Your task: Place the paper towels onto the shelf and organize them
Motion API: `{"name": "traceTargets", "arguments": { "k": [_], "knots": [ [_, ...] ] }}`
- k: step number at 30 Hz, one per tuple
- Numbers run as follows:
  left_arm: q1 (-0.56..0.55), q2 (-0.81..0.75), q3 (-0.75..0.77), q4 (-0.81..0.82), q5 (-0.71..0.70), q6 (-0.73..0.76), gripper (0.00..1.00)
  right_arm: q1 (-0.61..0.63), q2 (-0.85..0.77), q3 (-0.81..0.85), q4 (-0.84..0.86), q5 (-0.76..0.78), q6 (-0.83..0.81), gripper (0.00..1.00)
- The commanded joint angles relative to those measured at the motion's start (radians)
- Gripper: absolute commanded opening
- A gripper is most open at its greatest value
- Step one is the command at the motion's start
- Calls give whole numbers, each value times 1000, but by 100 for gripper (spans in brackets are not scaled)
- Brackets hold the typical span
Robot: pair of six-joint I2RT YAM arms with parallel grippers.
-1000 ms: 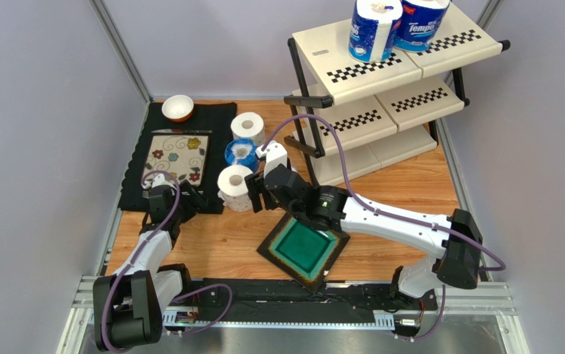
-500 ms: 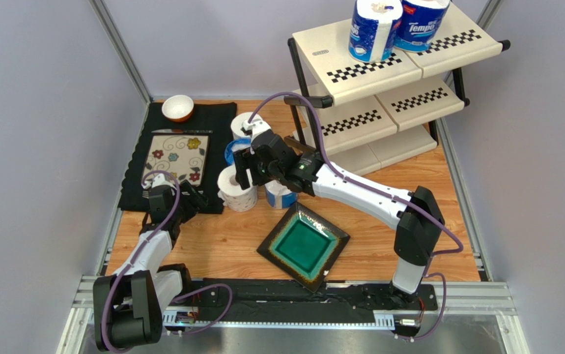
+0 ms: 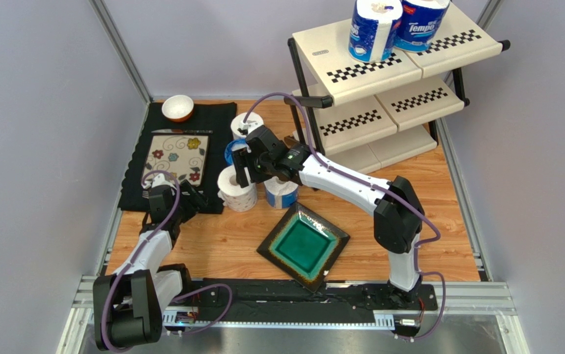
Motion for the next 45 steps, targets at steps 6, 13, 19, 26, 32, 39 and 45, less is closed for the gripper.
{"name": "traceTargets", "arguments": {
  "k": [6, 13, 19, 26, 32, 39, 45],
  "knots": [
    [2, 27, -33, -61, 16, -11, 90, 5, 65, 94, -29, -3, -5, 73],
    [4, 29, -33, -61, 21, -13, 90, 5, 111, 146, -46, 19, -7, 73],
    [4, 32, -34, -61, 22, -13, 90, 5, 154, 193, -72, 45, -10, 73],
    [4, 33, -34, -61, 24, -13, 90, 4, 176, 183, -89, 76, -17, 71],
    [4, 34, -33, -61, 27, -13, 89, 4, 202, 186, -89, 76, -20, 70],
    [5, 33, -33, -59, 25, -13, 89, 4, 229, 206, -87, 82, -19, 67],
    [5, 29, -36, -61, 21, -13, 89, 4, 229, 190, -89, 95, -17, 49]
  ]
}}
